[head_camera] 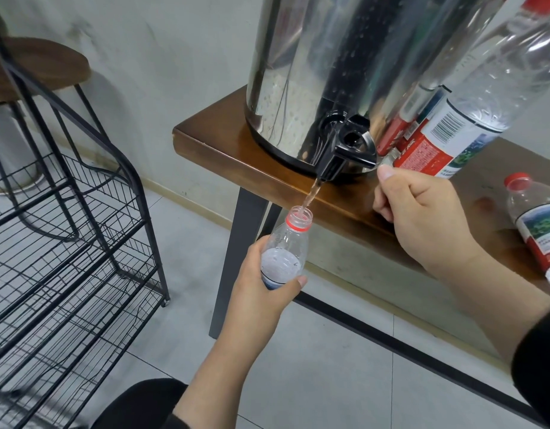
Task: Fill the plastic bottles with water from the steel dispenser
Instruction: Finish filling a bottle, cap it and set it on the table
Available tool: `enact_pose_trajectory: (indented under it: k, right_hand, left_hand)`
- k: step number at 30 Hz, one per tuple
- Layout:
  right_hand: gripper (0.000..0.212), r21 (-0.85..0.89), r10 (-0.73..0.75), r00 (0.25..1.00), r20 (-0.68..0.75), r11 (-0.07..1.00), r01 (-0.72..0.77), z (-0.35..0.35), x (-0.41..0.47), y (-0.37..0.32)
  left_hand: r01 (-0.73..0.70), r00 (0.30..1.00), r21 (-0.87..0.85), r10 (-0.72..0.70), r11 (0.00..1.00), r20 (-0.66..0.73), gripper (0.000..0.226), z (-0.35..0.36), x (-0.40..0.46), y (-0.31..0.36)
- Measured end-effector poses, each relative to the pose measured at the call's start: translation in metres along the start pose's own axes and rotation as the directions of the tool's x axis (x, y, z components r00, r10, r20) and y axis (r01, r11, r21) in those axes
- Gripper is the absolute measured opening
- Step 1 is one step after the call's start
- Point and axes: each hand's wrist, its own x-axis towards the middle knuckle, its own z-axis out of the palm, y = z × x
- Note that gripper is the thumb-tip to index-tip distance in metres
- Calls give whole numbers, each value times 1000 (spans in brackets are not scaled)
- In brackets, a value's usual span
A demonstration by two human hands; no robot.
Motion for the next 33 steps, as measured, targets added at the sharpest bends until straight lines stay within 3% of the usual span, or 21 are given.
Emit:
enact_pose_trajectory:
  k: [33]
  right_hand:
    - [53,16,-22,1000,-2,1000,22,0,1,3]
  left_hand:
    - [2,1000,6,-2,1000,-17,72,1,3,-6]
